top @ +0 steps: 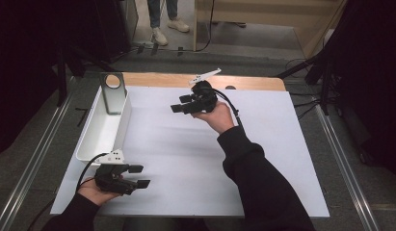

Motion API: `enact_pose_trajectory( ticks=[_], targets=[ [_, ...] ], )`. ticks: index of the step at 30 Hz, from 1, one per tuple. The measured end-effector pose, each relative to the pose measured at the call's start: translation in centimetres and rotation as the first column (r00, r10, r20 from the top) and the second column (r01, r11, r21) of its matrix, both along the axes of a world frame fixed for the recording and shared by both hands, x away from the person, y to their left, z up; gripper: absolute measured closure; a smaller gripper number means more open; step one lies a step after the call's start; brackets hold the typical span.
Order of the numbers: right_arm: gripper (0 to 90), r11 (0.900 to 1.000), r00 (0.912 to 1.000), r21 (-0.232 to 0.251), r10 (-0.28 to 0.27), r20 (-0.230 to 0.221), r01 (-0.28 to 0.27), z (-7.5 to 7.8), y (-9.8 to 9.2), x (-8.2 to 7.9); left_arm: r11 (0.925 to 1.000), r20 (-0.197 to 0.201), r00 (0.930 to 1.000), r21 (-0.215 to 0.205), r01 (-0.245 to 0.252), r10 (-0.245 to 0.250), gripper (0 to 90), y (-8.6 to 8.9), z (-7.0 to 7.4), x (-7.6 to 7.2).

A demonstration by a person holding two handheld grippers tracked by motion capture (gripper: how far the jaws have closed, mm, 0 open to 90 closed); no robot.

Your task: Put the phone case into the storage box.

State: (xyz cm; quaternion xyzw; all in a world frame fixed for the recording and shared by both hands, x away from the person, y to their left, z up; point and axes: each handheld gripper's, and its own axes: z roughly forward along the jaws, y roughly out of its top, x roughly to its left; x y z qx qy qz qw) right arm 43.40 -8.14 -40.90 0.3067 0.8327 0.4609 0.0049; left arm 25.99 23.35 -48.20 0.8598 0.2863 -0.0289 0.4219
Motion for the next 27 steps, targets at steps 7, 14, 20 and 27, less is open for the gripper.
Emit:
enact_pose_trajectory(
  ticks=[7, 14, 20, 27],
  targets=[
    [35.2, 1.0, 0.9999, -0.004, 0.008, -0.01, -0.008, -0.4, -1.3, -1.5, 1.0, 0.0, 1.0, 0.001, 0.002, -0.002, 33.0, 0.0, -0.1, -0.1],
    [35.2, 1.0, 1.0, -0.004, 0.005, -0.008, -0.005, -0.9, -2.9, -3.0, 0.9999, -0.001, 1.0, -0.01, -0.002, 0.002, 33.0, 0.1, 0.0, 0.0],
    [35.2, 1.0, 0.9999, -0.014, 0.006, -0.012, -0.006, -1.3, -4.0, -4.1, 0.9999, 0.002, 1.0, -0.005, -0.009, 0.009, 33.0, 0.1, 0.0, 0.0],
    [35.2, 1.0, 0.9999, -0.012, 0.002, -0.011, -0.002, -1.9, -5.1, -5.5, 0.9999, -0.001, 0.9999, -0.003, -0.011, 0.011, 33.0, 0.2, -0.1, 0.0]
  ],
)
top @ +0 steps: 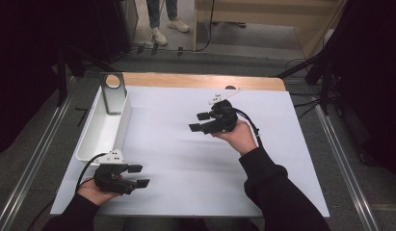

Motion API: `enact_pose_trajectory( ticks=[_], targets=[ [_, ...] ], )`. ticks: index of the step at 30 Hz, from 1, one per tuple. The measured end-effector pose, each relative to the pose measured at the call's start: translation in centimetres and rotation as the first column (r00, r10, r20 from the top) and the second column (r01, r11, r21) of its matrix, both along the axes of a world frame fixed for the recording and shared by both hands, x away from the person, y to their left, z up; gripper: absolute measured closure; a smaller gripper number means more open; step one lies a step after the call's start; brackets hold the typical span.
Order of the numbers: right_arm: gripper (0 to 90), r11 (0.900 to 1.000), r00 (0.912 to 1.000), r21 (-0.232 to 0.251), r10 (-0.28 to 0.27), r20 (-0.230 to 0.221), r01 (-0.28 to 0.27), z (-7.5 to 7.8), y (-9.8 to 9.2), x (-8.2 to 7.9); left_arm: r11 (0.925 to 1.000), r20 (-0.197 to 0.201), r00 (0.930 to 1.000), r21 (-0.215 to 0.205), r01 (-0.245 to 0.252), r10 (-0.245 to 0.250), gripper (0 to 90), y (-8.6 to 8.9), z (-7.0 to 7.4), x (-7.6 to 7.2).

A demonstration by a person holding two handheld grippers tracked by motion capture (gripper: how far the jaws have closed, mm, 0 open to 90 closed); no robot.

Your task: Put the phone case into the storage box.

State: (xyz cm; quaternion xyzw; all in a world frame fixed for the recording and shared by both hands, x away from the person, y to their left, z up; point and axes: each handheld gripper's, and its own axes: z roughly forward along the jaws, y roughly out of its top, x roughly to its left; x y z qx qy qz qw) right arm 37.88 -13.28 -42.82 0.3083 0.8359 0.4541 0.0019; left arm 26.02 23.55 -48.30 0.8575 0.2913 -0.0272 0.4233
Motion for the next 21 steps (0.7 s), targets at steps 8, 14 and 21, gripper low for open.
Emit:
enact_pose_trajectory(
  ticks=[8, 14, 21],
  targets=[
    [35.2, 1.0, 0.9999, 0.002, -0.009, 0.006, 0.009, -0.7, -1.5, -1.9, 1.0, 0.001, 1.0, 0.007, 0.001, -0.001, 33.0, -0.2, -0.1, 0.0],
    [35.2, 1.0, 0.9998, 0.002, -0.017, 0.009, 0.017, -1.0, -2.9, -3.5, 1.0, 0.003, 1.0, 0.004, 0.003, -0.003, 33.0, -0.2, -0.1, -0.1],
    [34.9, 0.999, 0.9994, -0.029, -0.035, 0.003, 0.036, -1.7, -4.5, -5.3, 1.0, 0.003, 1.0, -0.002, -0.003, 0.003, 33.0, -0.2, -0.2, 0.0]
  ],
)
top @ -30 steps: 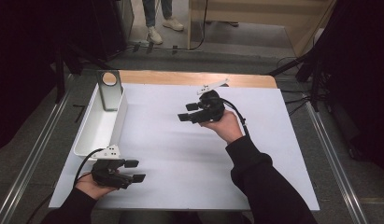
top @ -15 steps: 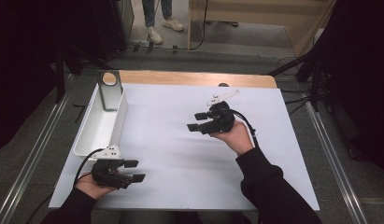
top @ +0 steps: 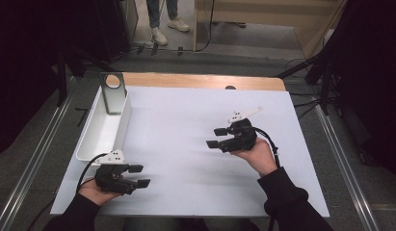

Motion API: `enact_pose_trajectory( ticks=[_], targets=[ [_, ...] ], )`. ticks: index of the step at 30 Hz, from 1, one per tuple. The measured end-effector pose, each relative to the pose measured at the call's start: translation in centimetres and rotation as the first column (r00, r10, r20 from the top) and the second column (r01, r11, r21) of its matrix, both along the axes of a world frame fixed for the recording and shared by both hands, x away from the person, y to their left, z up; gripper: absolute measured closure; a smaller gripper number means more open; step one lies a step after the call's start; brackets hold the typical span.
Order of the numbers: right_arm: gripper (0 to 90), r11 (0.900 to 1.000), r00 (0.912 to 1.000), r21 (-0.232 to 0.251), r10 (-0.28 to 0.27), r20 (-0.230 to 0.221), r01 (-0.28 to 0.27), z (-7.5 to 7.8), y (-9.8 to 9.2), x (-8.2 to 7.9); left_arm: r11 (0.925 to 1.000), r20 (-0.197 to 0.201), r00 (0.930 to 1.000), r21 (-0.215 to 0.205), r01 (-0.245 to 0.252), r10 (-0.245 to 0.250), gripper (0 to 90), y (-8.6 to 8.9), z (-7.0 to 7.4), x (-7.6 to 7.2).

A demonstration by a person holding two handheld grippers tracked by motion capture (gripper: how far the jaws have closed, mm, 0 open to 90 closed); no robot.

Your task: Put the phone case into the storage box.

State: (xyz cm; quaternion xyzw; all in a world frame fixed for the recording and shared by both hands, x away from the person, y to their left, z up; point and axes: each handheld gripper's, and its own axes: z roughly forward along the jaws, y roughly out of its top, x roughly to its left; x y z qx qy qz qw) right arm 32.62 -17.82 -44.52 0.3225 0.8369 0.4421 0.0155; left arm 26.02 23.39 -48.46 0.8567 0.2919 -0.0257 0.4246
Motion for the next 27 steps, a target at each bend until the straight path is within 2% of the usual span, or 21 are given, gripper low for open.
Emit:
enact_pose_trajectory(
  ticks=[1, 4, 6, 9, 11, 13, 15, 16, 19, 20, 22, 24, 25, 27],
  targets=[
    [34.9, 1.0, 0.9999, 0.011, -0.003, 0.011, 0.003, -0.2, -0.3, -0.3, 1.0, 0.001, 1.0, 0.001, -0.002, 0.002, 33.0, 0.0, 0.0, 0.0],
    [34.9, 1.0, 0.9999, -0.012, -0.006, -0.014, 0.006, -0.6, -0.8, -0.8, 1.0, 0.002, 1.0, -0.002, -0.005, 0.005, 33.0, 0.1, 0.0, 0.0],
    [34.9, 1.0, 0.9999, -0.001, -0.011, 0.007, 0.011, -0.9, -1.3, -1.4, 0.9999, 0.003, 0.9999, -0.003, -0.01, 0.01, 33.0, 0.2, 0.0, 0.0],
    [34.8, 1.0, 0.9994, -0.011, -0.022, -0.025, 0.022, -1.2, -2.0, -1.9, 0.9999, 0.004, 0.9999, -0.001, -0.011, 0.011, 33.0, 0.3, 0.0, 0.0],
    [34.8, 0.999, 0.9993, 0.012, -0.037, -0.001, 0.037, -1.5, -2.7, -2.5, 0.9999, 0.003, 0.9999, 0.0, -0.011, 0.011, 33.0, 0.4, 0.0, 0.0],
    [34.8, 0.999, 0.9985, 0.0, -0.048, -0.028, 0.048, -1.8, -3.2, -2.7, 0.9999, 0.001, 0.9999, 0.002, -0.011, 0.011, 33.0, 0.4, 0.0, 0.0],
    [34.8, 0.998, 0.9983, 0.011, -0.057, -0.009, 0.057, -2.1, -3.8, -3.2, 0.9999, 0.001, 0.9999, 0.002, -0.014, 0.014, 32.9, 0.5, 0.0, 0.0],
    [34.9, 0.998, 0.9979, 0.017, -0.063, -0.015, 0.063, -2.2, -4.0, -3.4, 0.9999, 0.002, 0.9999, 0.0, -0.015, 0.015, 33.0, 0.5, 0.0, 0.0],
    [34.8, 0.997, 0.9967, -0.014, -0.077, -0.025, 0.077, -2.6, -4.5, -4.0, 0.9999, 0.003, 0.9999, 0.002, -0.016, 0.016, 33.0, 0.5, -0.1, 0.0],
    [34.8, 0.997, 0.9967, -0.005, -0.081, -0.005, 0.081, -2.8, -4.7, -4.3, 0.9999, 0.002, 0.9999, 0.0, -0.016, 0.016, 33.0, 0.5, -0.1, 0.0],
    [34.8, 0.996, 0.9959, 0.008, -0.09, -0.009, 0.09, -3.1, -5.1, -4.6, 0.9998, 0.003, 0.9998, 0.003, -0.019, 0.019, 33.0, 0.6, -0.1, 0.0],
    [34.8, 0.995, 0.9947, -0.012, -0.101, -0.017, 0.101, -3.4, -5.5, -4.9, 0.9997, 0.006, 0.9997, 0.003, -0.023, 0.023, 33.0, 0.6, -0.2, 0.0],
    [34.8, 0.995, 0.9945, 0.0, -0.104, -0.002, 0.104, -3.5, -5.7, -5.1, 0.9997, 0.008, 0.9997, 0.007, -0.022, 0.022, 33.0, 0.7, -0.2, 0.0],
    [34.8, 0.993, 0.9926, 0.009, -0.121, -0.014, 0.121, -3.9, -6.2, -5.3, 0.9996, 0.01, 0.9996, 0.009, -0.026, 0.026, 33.0, 0.8, -0.2, 0.0]
  ],
)
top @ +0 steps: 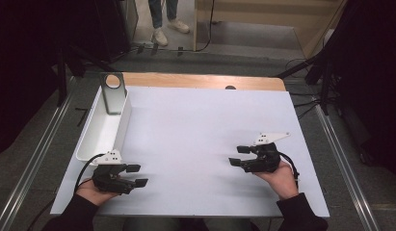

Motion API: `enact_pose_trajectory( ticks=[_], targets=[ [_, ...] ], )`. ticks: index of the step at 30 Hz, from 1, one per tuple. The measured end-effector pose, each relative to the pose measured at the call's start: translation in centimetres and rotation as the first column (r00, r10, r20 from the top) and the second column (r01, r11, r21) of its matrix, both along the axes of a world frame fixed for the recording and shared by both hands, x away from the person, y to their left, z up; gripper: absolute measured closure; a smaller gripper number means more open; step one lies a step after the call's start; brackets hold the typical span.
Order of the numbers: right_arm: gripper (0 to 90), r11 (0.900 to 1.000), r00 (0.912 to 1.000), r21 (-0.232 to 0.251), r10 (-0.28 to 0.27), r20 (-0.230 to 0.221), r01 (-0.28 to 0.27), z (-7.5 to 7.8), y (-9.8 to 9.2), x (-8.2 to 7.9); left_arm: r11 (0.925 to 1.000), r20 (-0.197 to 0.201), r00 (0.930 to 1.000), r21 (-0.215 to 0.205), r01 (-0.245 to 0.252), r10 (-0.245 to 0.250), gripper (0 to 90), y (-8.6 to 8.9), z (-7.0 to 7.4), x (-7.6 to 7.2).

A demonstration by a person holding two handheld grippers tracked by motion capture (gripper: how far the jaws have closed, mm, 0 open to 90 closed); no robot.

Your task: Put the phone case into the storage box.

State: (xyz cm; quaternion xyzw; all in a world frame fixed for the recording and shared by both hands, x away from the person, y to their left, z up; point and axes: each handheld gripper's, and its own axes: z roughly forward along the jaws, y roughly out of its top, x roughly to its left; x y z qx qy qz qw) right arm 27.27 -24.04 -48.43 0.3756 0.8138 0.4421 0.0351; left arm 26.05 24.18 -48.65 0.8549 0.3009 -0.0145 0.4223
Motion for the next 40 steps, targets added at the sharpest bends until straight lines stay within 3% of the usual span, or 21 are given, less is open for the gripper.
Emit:
enact_pose_trajectory(
  ticks=[4, 9, 12, 40],
  targets=[
    [34.8, 1.0, 0.9998, 0.005, -0.015, 0.01, 0.015, -0.4, -0.6, -0.3, 1.0, 0.005, 1.0, 0.0, -0.004, 0.004, 33.0, 0.1, 0.0, 0.0],
    [34.8, 0.999, 0.9991, -0.002, -0.04, -0.016, 0.04, -1.2, -1.4, -0.6, 1.0, 0.011, 0.9999, 0.003, -0.006, 0.006, 33.0, 0.2, 0.0, 0.1],
    [34.8, 0.998, 0.9984, 0.028, -0.055, -0.013, 0.056, -1.3, -1.7, -0.8, 0.9999, 0.014, 0.9998, 0.0, -0.012, 0.012, 33.0, 0.3, 0.0, 0.0],
    [34.8, 0.998, 0.9978, 0.017, -0.058, -0.033, 0.058, -2.2, -1.7, -0.8, 0.9999, 0.026, 0.9995, -0.006, -0.016, 0.016, 32.9, 0.1, -0.1, -0.2]
  ],
)
